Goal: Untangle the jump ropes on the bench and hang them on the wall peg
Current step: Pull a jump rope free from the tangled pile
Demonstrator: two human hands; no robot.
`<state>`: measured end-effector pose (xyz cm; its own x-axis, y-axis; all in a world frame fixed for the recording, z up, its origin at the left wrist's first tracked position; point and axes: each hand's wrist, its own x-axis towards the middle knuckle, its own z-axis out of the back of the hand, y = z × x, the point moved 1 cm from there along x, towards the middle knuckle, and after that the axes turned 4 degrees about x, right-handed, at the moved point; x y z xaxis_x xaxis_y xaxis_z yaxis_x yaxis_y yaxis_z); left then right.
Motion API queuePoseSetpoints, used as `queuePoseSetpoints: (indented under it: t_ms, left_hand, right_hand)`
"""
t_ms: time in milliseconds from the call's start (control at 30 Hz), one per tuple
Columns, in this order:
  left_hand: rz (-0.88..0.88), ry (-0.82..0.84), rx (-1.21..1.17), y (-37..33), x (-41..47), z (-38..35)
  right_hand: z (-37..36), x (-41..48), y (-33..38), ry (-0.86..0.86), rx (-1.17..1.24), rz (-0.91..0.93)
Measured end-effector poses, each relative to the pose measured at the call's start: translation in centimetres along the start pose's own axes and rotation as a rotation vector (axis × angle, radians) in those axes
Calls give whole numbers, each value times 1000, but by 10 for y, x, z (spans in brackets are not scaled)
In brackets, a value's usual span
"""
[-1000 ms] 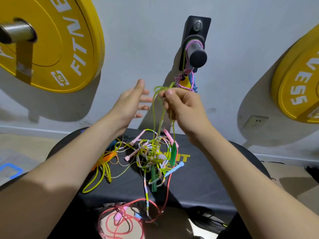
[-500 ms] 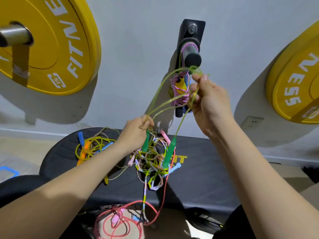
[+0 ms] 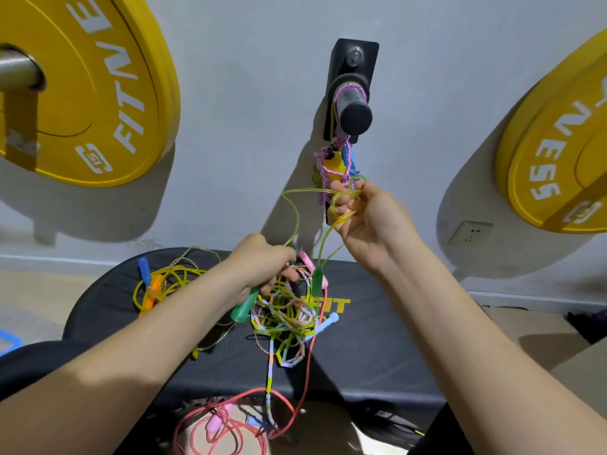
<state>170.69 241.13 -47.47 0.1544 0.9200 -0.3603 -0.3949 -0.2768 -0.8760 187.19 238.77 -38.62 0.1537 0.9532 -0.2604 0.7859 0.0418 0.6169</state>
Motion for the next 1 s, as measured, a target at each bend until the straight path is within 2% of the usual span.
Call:
queuePoseSetpoints:
  t_ms: [67, 133, 233, 300, 367, 433, 533, 567, 633, 700, 767, 800, 867, 1000]
  left_hand:
    - [-78, 73, -151, -11, -11, -6]
    - [-145, 218, -248, -21, -17, -7]
    - [-230, 387, -75, -26, -24, -3]
    - [-286, 353, 40, -26, -24, 0]
    - [-350, 228, 94, -26, -19, 4]
    - [-440, 135, 194, -31, -16, 10]
    - [-515, 188, 269, -40, -16, 17]
    - [-528, 211, 282, -42, -17, 18]
    - [-546, 252, 304, -47, -18, 19]
    - [-545, 292, 325, -50, -16, 19]
    - [-540, 344, 332, -52, -14, 18]
    - [-544, 365, 319, -54, -14, 17]
    - [-551, 373, 277, -55, -12, 18]
    - [-557, 367, 241, -52, -6, 22]
  right_hand:
    - [-1, 1, -3, 2, 35, -34]
    - [-1, 2, -4, -7, 45, -43]
    - [1, 3, -1, -27, 24, -13]
    - [8, 6, 8, -87, -113, 60]
    - [23, 9, 20, -183, -438, 127]
    - [41, 12, 32, -289, -901, 113]
    - [60, 9, 38, -304, -1446, -5]
    - [62, 6, 36, -271, -1624, 38]
    - [60, -2, 29, -184, -1918, 253]
    - [54, -11, 18, 48, -1919, 455]
    - [42, -20, 8, 316, -1763, 427]
    - [39, -22, 4, 371, -1700, 378]
    - [38, -21, -1, 396, -1664, 321]
    - [39, -16, 6, 367, -1575, 399]
